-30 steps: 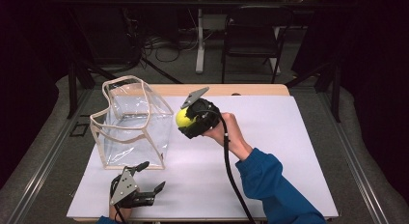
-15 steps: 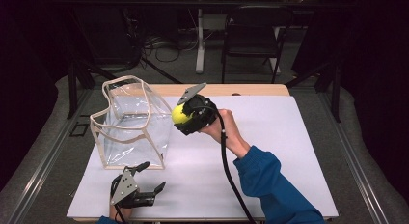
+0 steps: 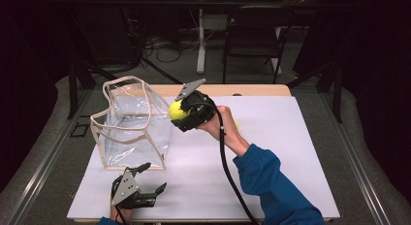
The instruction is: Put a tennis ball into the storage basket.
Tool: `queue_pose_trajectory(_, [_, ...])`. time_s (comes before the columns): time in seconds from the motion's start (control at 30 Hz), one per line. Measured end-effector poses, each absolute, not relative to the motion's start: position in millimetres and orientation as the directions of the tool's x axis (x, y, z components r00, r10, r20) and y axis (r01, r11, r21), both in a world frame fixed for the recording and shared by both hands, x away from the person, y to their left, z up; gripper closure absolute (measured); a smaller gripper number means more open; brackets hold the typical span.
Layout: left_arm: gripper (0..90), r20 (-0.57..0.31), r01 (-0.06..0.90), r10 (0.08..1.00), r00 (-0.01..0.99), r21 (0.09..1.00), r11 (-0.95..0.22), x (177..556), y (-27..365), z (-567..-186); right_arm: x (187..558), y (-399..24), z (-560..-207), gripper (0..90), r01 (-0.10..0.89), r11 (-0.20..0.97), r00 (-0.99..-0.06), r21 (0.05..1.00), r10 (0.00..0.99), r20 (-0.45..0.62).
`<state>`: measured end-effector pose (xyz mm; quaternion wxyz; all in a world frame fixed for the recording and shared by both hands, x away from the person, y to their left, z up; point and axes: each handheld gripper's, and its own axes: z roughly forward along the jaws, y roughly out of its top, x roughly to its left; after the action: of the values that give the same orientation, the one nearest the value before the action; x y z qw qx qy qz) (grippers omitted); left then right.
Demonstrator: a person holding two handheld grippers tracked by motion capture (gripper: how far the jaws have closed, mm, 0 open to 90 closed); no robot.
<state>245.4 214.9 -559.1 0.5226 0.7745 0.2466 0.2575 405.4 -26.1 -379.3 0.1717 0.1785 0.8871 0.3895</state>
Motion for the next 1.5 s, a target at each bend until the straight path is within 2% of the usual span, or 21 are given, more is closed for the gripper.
queue_pose_trajectory(1.5, [16.0,0.147,0.107,0.656,0.740,0.938,-0.330,243,217,-558,405,0,-360,25.7,0.130,0.600,-0.880,0.789,0.437,-0.187])
